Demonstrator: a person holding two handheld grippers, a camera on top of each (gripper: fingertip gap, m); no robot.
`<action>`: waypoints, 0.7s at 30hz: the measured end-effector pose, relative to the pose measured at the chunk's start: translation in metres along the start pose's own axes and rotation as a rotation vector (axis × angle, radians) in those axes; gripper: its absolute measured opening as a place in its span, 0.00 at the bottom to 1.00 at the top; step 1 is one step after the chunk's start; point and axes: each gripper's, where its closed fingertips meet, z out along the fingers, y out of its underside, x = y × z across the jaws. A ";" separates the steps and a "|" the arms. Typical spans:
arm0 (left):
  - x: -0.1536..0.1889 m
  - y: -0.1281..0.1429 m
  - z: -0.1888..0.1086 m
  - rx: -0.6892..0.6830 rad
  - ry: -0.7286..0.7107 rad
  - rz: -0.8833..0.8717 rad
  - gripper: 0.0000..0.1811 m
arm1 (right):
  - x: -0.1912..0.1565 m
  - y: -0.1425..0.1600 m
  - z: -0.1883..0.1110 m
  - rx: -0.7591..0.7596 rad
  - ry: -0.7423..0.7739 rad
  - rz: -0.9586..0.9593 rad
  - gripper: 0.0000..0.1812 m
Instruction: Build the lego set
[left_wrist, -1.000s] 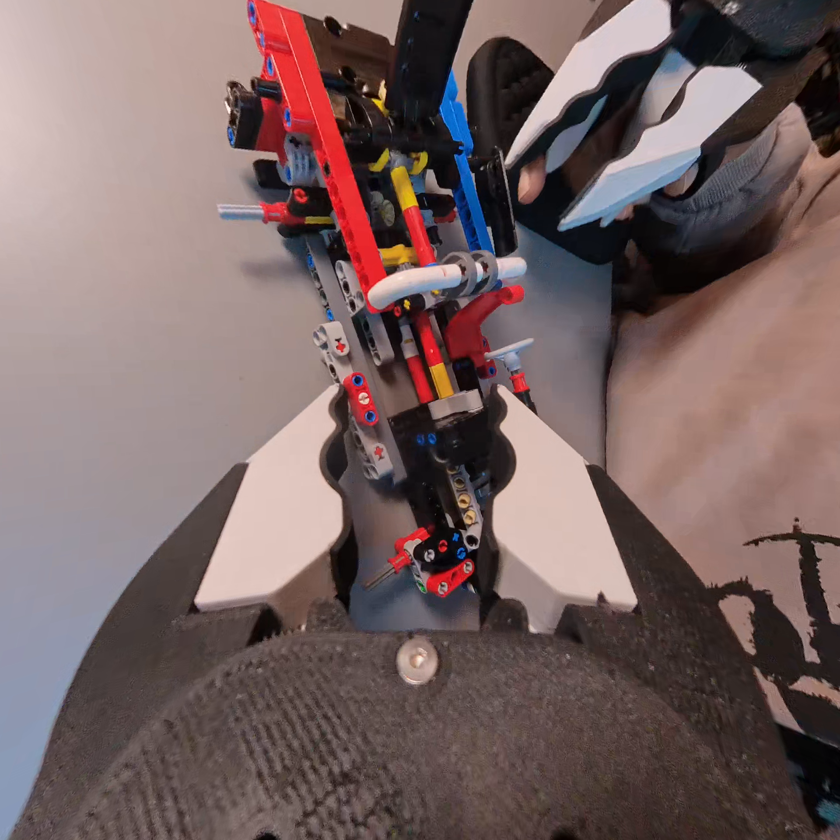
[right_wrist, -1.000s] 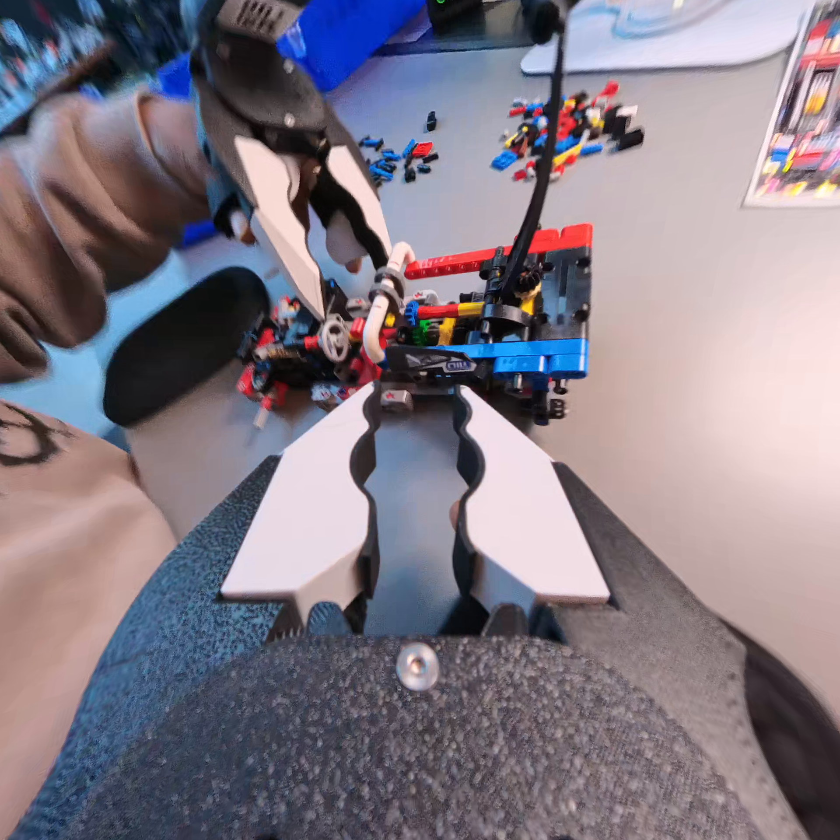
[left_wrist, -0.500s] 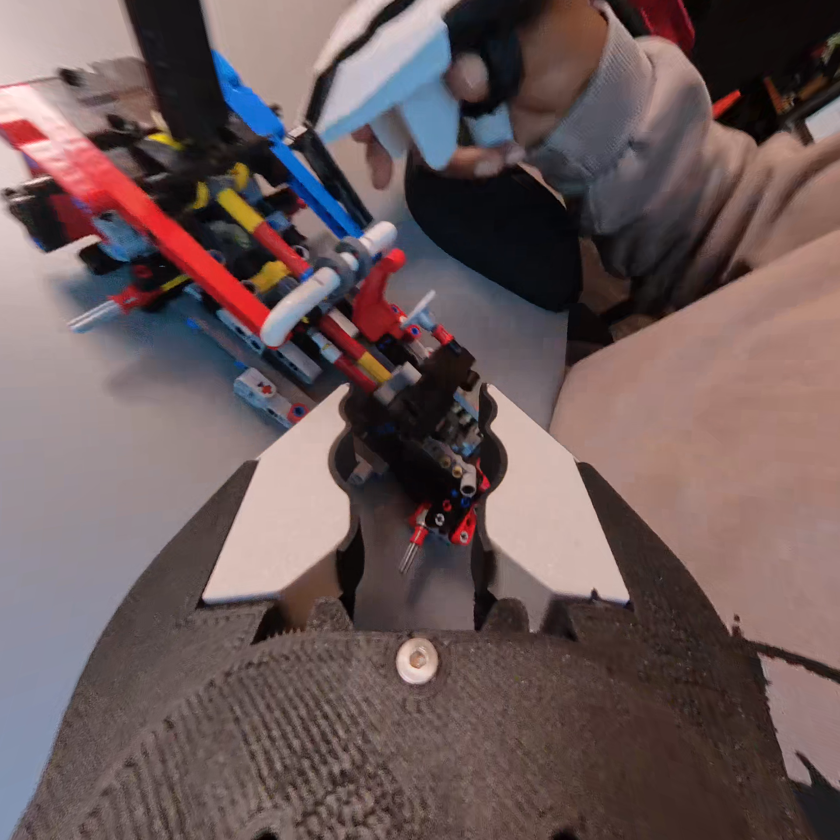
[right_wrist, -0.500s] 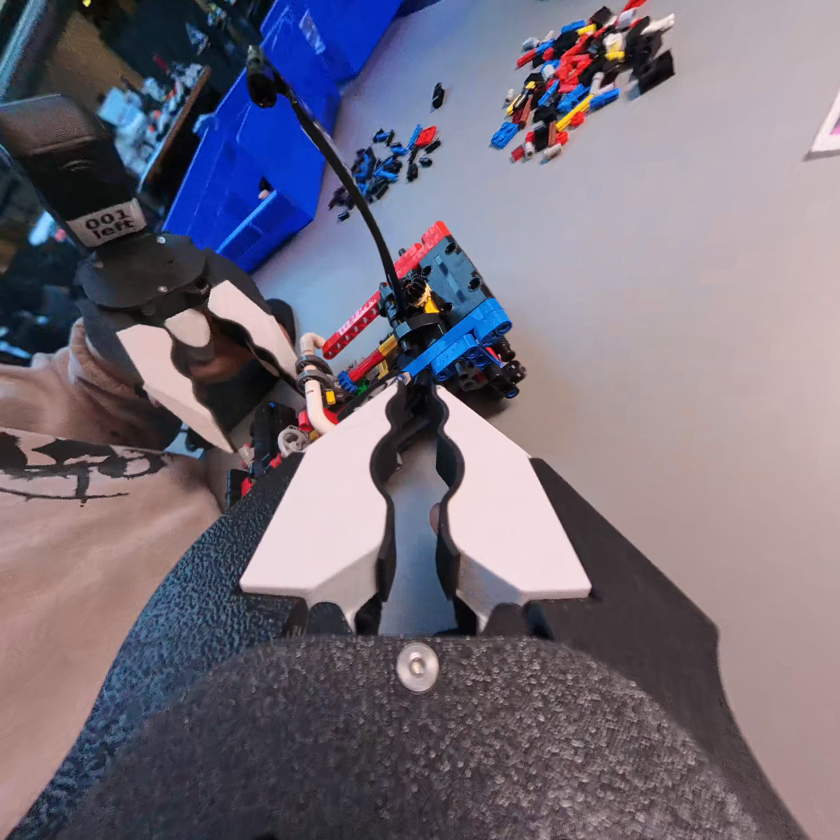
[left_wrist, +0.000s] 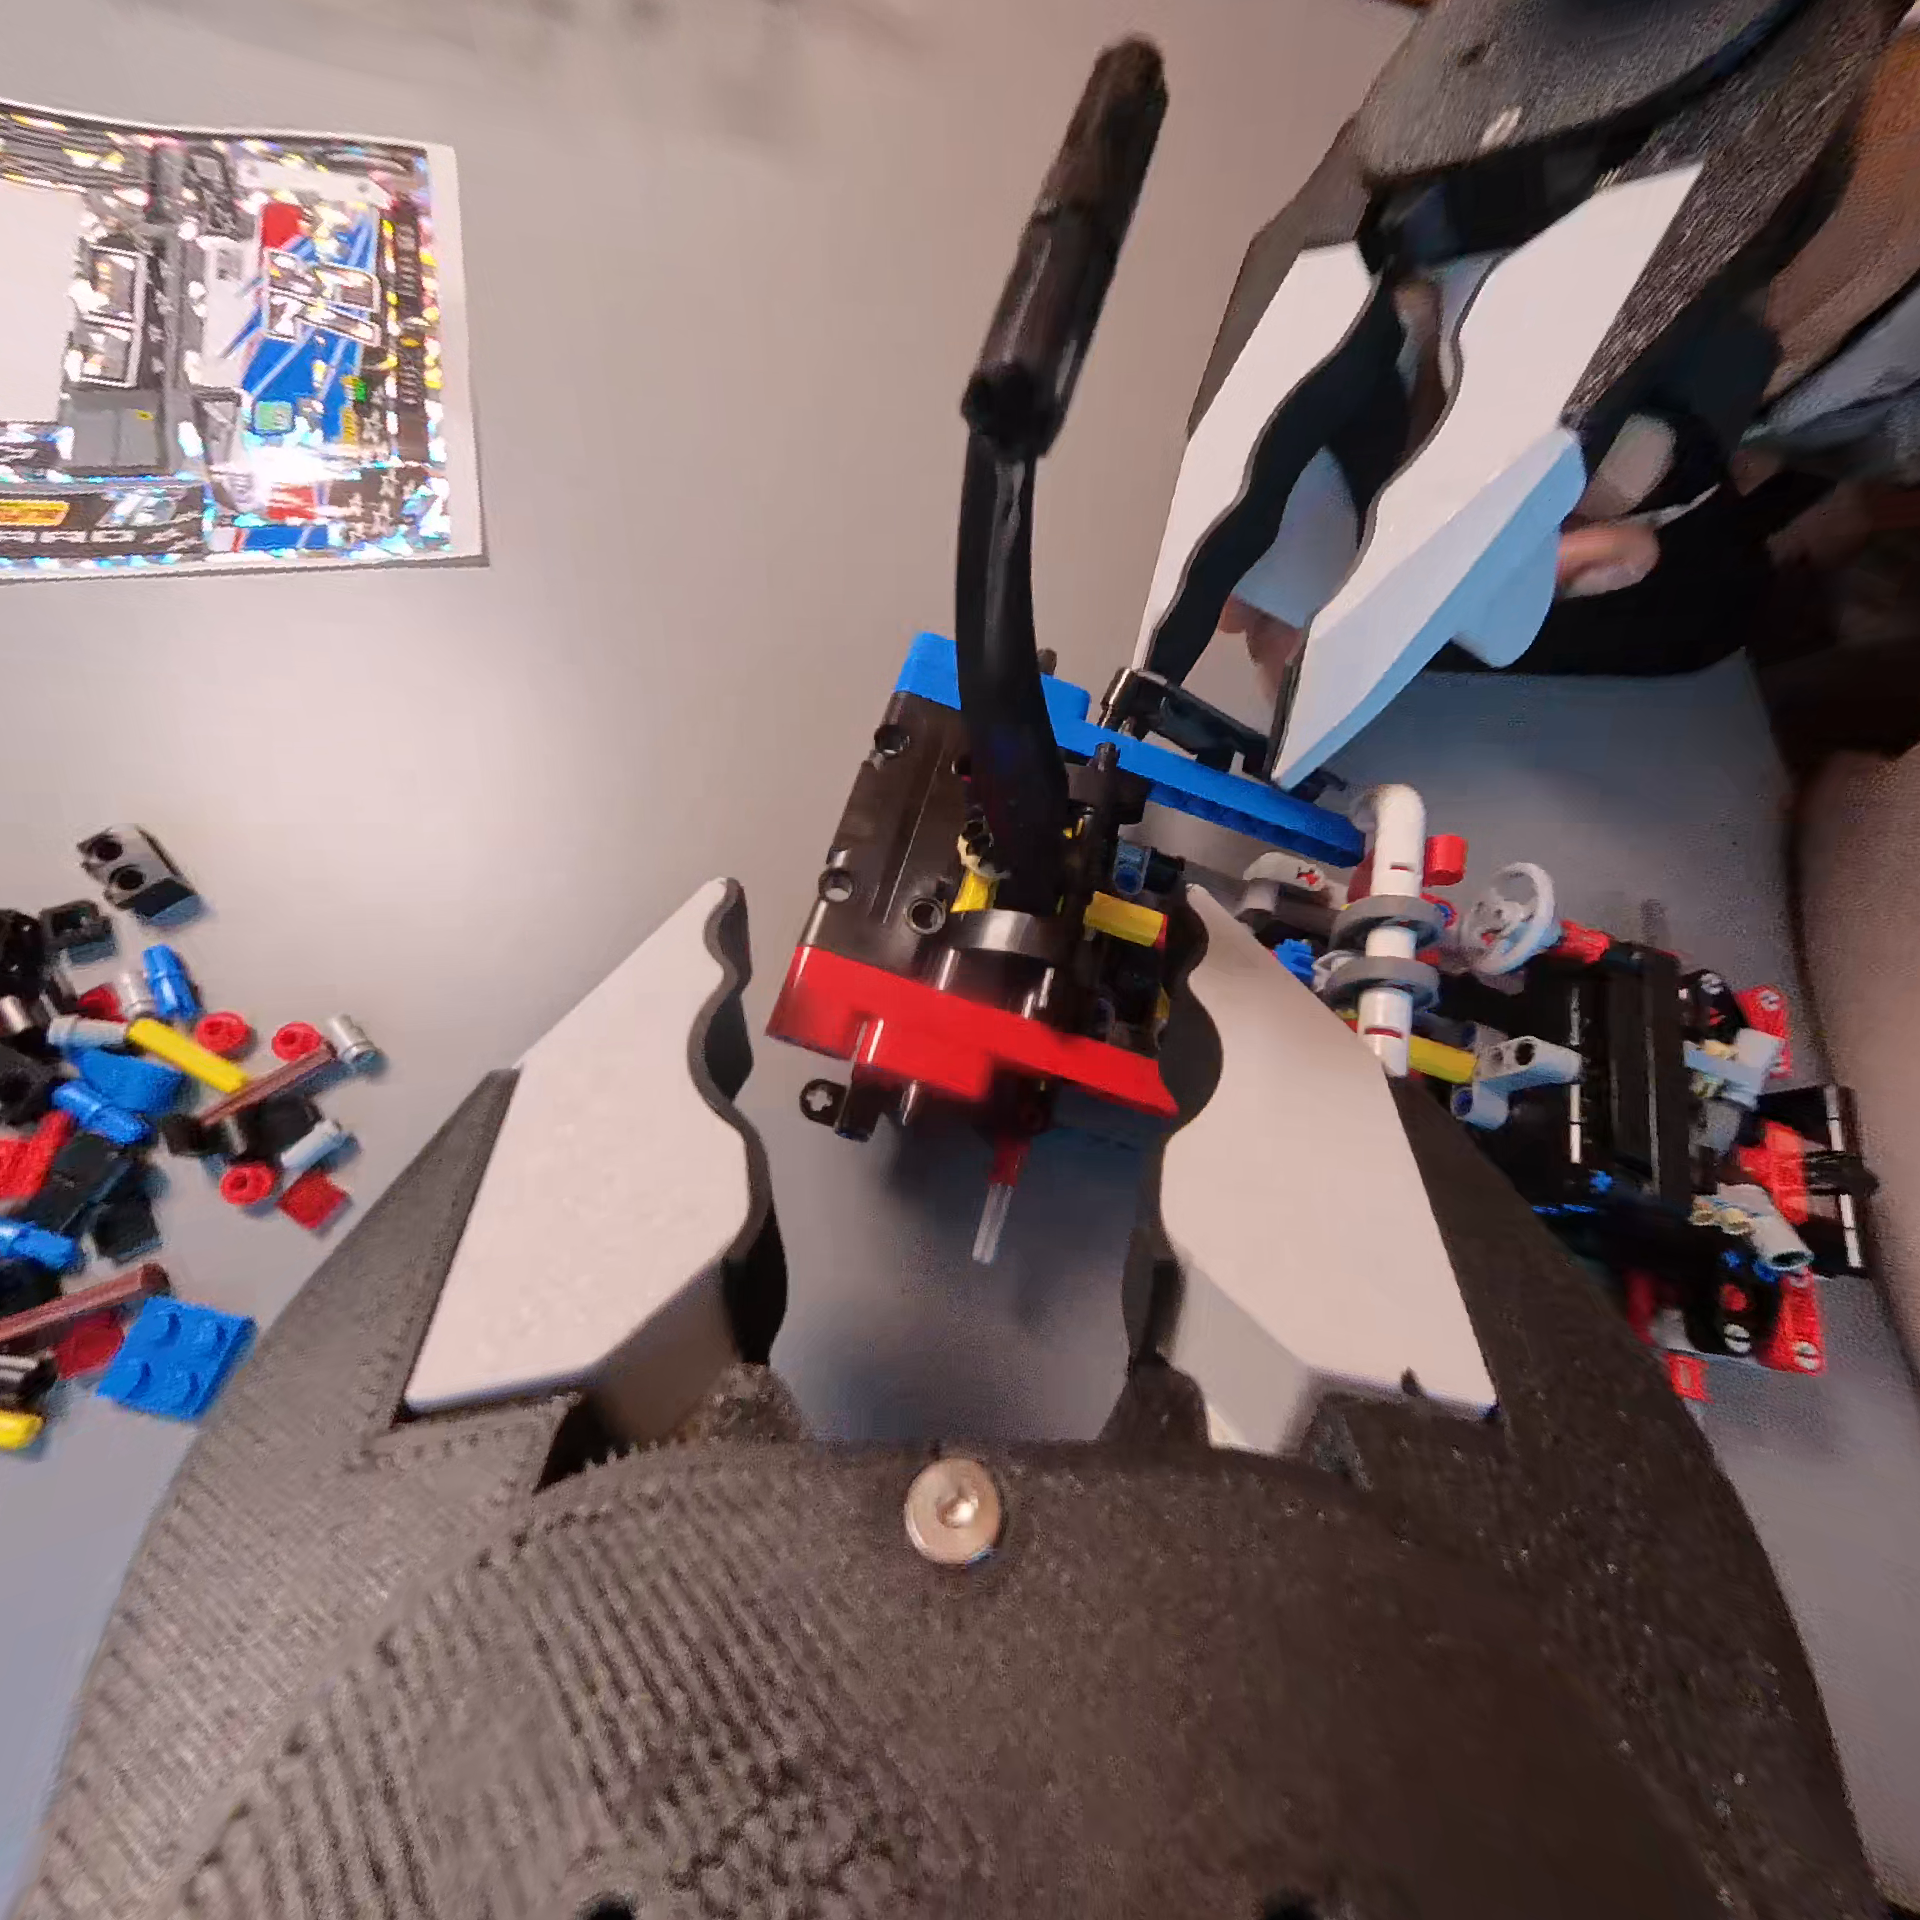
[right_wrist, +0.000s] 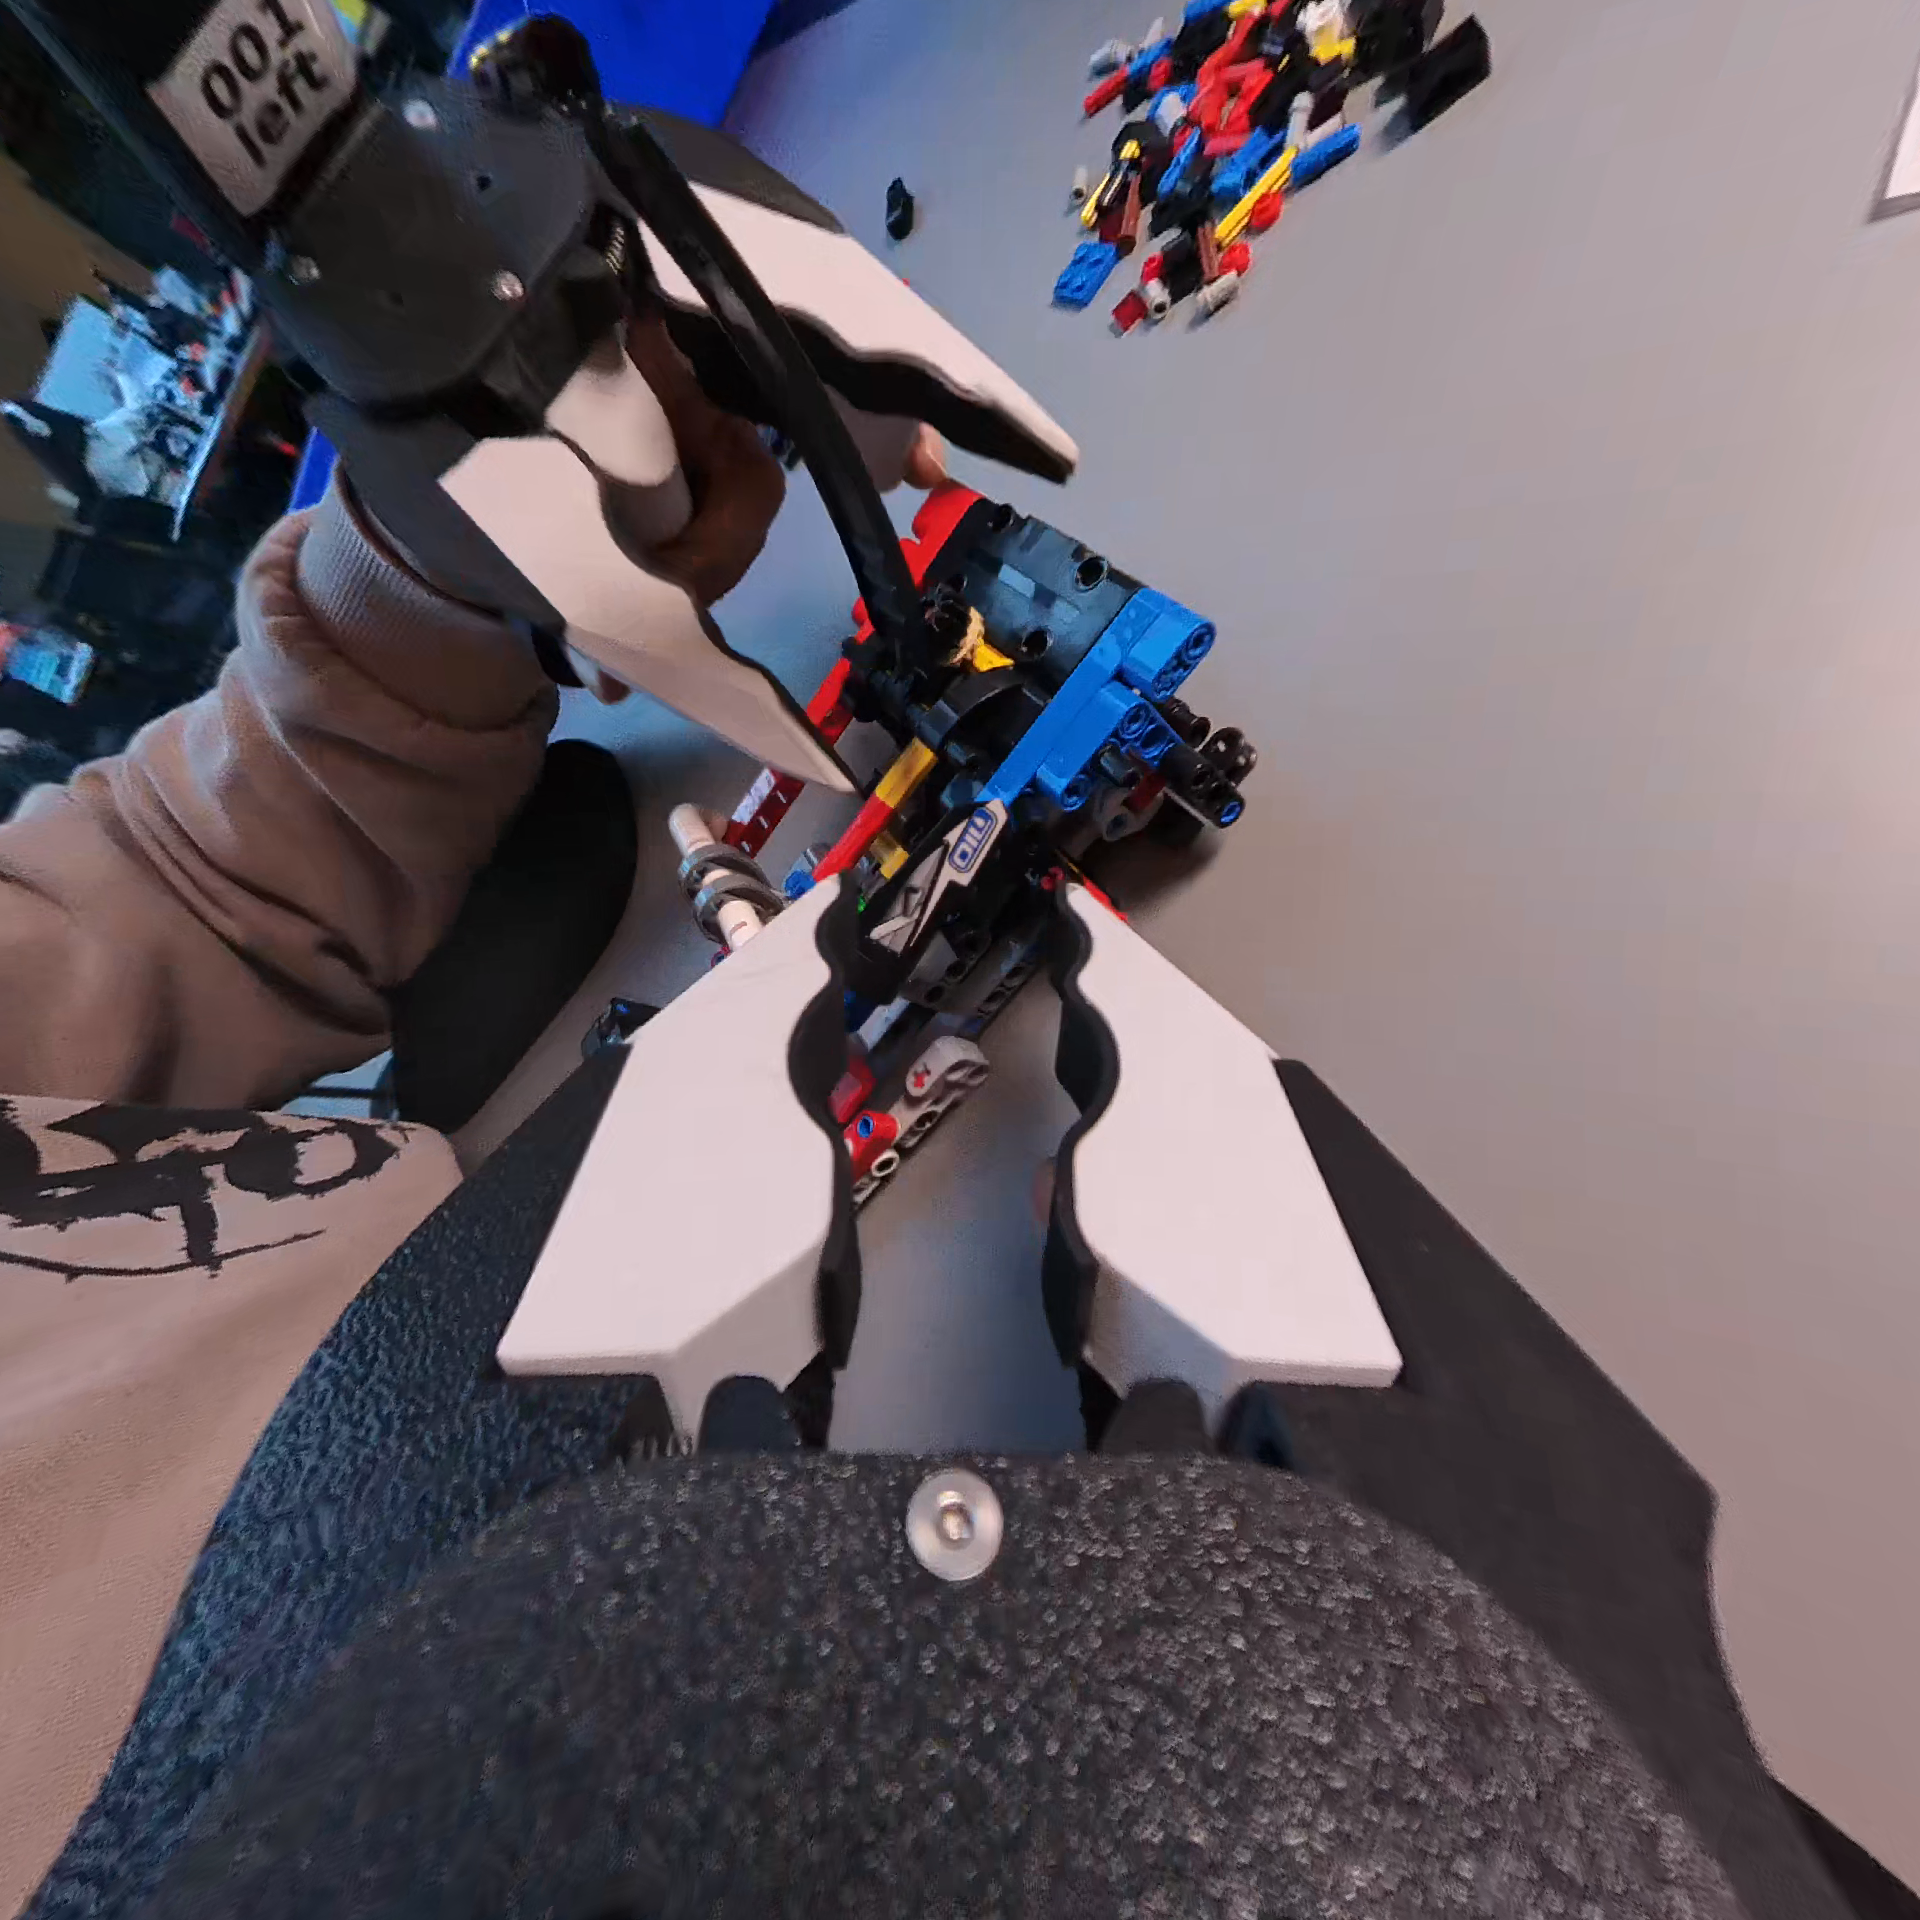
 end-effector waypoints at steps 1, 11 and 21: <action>0.002 0.003 0.007 -0.027 0.010 0.025 0.43 | 0.001 -0.003 -0.001 0.013 0.017 -0.015 0.16; 0.002 0.003 0.013 0.025 -0.082 -0.051 0.36 | 0.005 -0.006 -0.002 -0.075 0.013 -0.031 0.13; 0.002 0.008 0.005 0.064 -0.300 -0.180 0.35 | 0.010 -0.012 0.003 -0.160 0.148 -0.206 0.11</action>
